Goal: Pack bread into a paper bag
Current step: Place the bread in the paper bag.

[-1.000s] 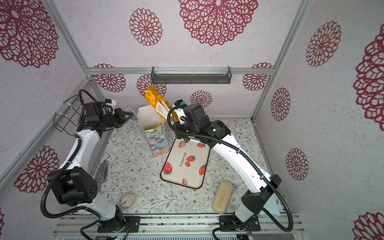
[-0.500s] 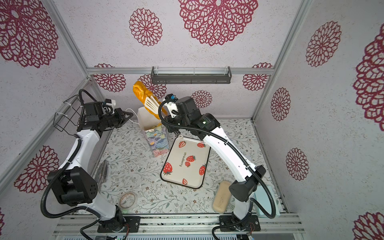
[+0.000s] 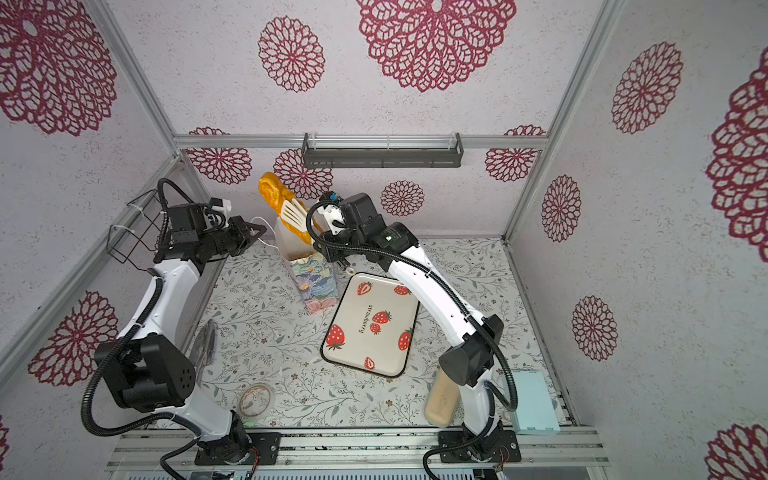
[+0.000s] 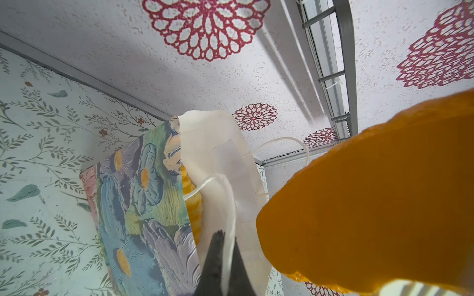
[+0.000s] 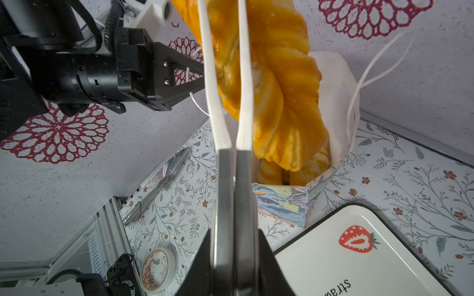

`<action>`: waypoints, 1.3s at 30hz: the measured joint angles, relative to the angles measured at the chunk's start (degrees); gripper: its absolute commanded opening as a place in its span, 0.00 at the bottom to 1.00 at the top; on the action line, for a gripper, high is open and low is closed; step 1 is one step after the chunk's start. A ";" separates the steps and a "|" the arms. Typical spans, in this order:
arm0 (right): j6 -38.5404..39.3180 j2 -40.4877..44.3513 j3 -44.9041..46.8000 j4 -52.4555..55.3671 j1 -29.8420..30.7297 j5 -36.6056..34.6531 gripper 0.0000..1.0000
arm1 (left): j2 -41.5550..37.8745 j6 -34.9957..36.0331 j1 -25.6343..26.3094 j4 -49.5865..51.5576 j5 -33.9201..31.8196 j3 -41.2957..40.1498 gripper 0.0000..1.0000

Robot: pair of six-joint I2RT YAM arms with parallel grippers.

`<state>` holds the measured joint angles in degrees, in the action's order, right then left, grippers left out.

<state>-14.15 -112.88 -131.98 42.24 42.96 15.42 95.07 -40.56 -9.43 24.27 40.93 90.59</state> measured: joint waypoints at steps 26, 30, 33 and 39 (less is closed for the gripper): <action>-2.54 -4.70 1.55 -0.44 -1.95 1.36 0.28 | 0.00 0.00 -0.31 0.00 0.17 0.00 0.00; -2.78 -4.66 3.50 -0.79 -1.95 1.33 0.37 | 0.00 -0.02 -0.42 0.00 0.17 0.00 0.00; -3.02 -4.66 5.20 -0.85 -1.95 1.31 0.40 | 0.00 -0.02 -0.48 0.00 0.17 0.00 0.00; -3.02 -3.48 7.26 -1.22 -1.95 1.20 0.41 | 0.00 -0.02 -0.50 0.00 0.17 0.00 0.00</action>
<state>-17.17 -116.36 -124.73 41.01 41.01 16.62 95.07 -40.58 -9.93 24.27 41.10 90.59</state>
